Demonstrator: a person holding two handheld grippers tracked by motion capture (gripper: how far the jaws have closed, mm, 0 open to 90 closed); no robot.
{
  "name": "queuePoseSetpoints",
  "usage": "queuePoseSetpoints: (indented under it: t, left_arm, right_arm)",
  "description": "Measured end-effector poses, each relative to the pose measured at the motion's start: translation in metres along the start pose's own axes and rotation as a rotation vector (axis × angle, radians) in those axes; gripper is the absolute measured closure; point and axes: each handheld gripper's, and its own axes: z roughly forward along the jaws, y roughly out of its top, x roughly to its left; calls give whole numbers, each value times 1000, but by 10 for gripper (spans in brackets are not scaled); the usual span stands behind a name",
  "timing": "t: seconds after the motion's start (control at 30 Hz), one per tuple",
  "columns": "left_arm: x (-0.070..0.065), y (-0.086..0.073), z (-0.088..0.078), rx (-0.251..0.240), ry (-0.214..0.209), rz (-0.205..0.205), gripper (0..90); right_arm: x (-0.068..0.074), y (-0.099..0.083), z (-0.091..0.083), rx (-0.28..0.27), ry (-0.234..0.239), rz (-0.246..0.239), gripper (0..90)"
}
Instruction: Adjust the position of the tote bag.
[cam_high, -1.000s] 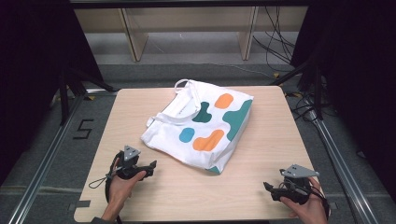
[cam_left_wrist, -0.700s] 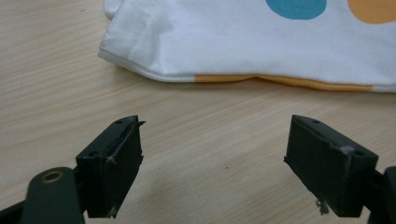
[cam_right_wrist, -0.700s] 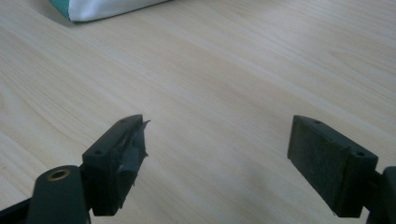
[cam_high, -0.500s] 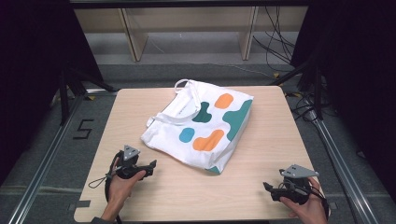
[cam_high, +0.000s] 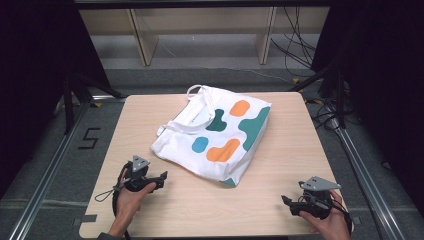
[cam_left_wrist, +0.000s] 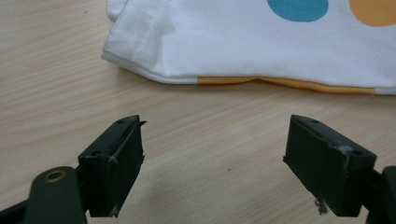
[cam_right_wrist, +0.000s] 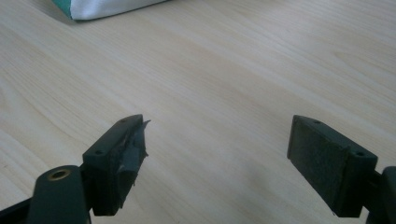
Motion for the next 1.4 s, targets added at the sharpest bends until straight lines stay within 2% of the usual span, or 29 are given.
queuePoseSetpoints:
  t: [0.17, 0.2, 0.23, 0.27, 0.3, 0.37, 0.43, 0.5, 0.53, 0.57, 0.67, 0.73, 0.83, 0.87, 0.93, 0.97, 1.13, 1.17, 1.23, 1.27, 1.33, 1.37, 1.4]
  left_arm:
    - [1, 1, 0, -2, 1, -4, 189]
    - [2, 1, -1, 1, 4, 8, 192]
    - [1, 1, 0, -9, 7, -10, 192]
    - [5, 2, -1, 9, 5, 16, 196]
    - [5, 3, 1, -19, 6, -19, 195]
    - [10, 6, 0, -12, 13, -18, 200]
    - [15, 9, 1, -34, 15, -57, 207]
    - [19, 12, 1, -44, 10, -70, 212]
    - [22, 14, 0, -30, 13, -61, 223]
    - [23, 15, 2, -44, 10, -64, 223]
    - [27, 19, 4, -45, 8, -75, 225]
    - [31, 24, 7, -36, 7, -60, 234]
    - [35, 31, 17, -41, 3, -51, 243]
    - [36, 35, 24, -53, 9, -60, 268]
    - [37, 37, 27, -45, 3, -49, 309]
    - [40, 40, 32, -25, -2, -32, 309]
    - [48, 52, 43, -30, 7, -18, 351]
    - [48, 54, 47, -49, 10, -36, 359]
    - [52, 58, 51, -17, 6, -3, 378]
    - [53, 61, 57, -21, 13, -16, 379]
    - [54, 63, 60, -17, 14, -16, 418]
    - [56, 64, 61, 9, 5, 8, 418]
    - [54, 66, 66, -1, 2, -20, 423]
  right_arm:
    - [0, 0, 0, -3, -1, 4, 203]
    - [0, 0, 0, -3, -2, 4, 203]
    - [0, 0, 0, -3, -2, 4, 203]
    - [0, 0, 0, -2, -2, 5, 204]
    - [-1, 0, 0, -13, -15, -13, 204]
    - [-1, 0, 0, -10, -8, -7, 206]
    - [0, 0, 0, -3, -3, 5, 207]
    - [-1, 0, 0, -15, -16, -14, 207]
    - [-1, 0, 1, -13, -15, -13, 207]
    - [-1, 0, 1, -10, -18, -20, 208]
    - [-1, 0, 0, -5, -16, -30, 209]
    - [1, 0, 1, -4, -2, -5, 209]
    - [1, 0, 1, -3, -2, 0, 209]
    - [1, 0, 2, -1, -2, -2, 210]
    - [1, 0, 2, -1, -2, -1, 210]
    - [1, 0, 2, -1, -2, 0, 210]
    - [0, 1, 2, -5, -11, -21, 210]
    - [0, 1, 2, -1, -12, -22, 210]
    - [1, 0, 2, 5, -13, -12, 210]
    - [0, 0, 3, -7, -15, -29, 210]
    - [-1, 0, 4, -11, -14, -35, 210]
    - [-1, 0, 4, -11, -14, -35, 210]
    - [-2, 0, 3, -3, -11, -34, 210]
